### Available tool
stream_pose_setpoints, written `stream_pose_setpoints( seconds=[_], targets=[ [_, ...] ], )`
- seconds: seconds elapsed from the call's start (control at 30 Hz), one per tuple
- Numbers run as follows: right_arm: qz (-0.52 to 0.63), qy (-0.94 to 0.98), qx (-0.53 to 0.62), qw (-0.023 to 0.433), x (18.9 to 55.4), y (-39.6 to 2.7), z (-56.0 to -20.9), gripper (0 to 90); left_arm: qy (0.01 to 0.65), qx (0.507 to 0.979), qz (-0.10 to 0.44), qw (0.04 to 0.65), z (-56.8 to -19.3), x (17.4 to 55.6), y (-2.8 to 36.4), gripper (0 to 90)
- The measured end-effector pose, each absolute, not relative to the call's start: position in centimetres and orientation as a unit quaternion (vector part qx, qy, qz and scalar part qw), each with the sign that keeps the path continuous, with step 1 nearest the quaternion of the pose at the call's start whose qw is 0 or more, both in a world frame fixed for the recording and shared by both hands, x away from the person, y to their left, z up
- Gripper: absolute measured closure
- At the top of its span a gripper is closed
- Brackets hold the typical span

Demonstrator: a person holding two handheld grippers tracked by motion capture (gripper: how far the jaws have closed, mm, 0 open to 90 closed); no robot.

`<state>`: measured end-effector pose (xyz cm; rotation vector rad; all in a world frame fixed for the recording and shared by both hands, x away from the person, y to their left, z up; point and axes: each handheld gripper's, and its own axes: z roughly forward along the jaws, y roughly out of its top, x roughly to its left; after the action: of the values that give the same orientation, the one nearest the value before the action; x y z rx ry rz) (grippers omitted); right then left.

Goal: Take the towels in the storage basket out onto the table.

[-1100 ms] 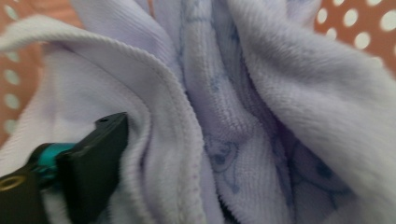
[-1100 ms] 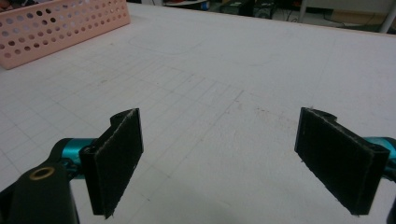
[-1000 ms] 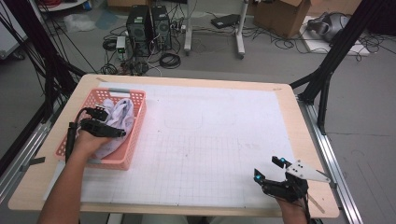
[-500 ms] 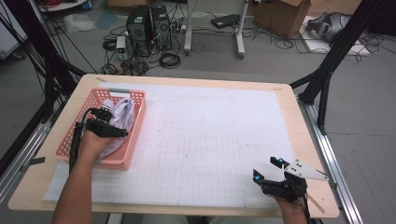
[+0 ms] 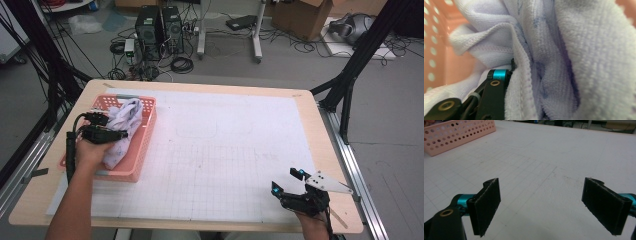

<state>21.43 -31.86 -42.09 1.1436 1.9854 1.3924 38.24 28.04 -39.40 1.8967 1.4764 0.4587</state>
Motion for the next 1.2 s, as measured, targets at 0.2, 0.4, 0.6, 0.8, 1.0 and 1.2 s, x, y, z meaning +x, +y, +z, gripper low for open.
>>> stream_pose_setpoints(
  seconds=[0.2, 0.4, 0.6, 0.8, 1.0, 1.2],
  targets=[
    [0.506, 0.721, 0.415, 0.227, 21.3, -31.7, -42.0, 14.0, 0.544, 0.686, 0.202, 0.439, -37.7, 36.5, 28.7, 56.3],
    [0.506, 0.723, 0.412, 0.227, 21.4, -31.5, -42.0, 14.0, 0.52, 0.663, 0.229, 0.488, -37.1, 35.4, 28.8, 56.2],
    [0.506, 0.723, 0.412, 0.226, 21.4, -31.5, -42.1, 14.0, 0.483, 0.65, 0.238, 0.536, -36.4, 34.3, 28.3, 56.1],
    [0.507, 0.723, 0.412, 0.225, 21.5, -31.4, -42.1, 14.0, 0.442, 0.643, 0.245, 0.575, -35.1, 33.5, 27.5, 56.1],
    [0.506, 0.725, 0.409, 0.225, 21.5, -31.3, -42.1, 14.0, 0.418, 0.639, 0.25, 0.595, -33.8, 33.1, 27.0, 56.1],
    [0.506, 0.725, 0.409, 0.225, 21.5, -31.3, -42.1, 14.0, 0.387, 0.652, 0.256, 0.6, -32.6, 32.9, 26.5, 56.2]
  ],
)
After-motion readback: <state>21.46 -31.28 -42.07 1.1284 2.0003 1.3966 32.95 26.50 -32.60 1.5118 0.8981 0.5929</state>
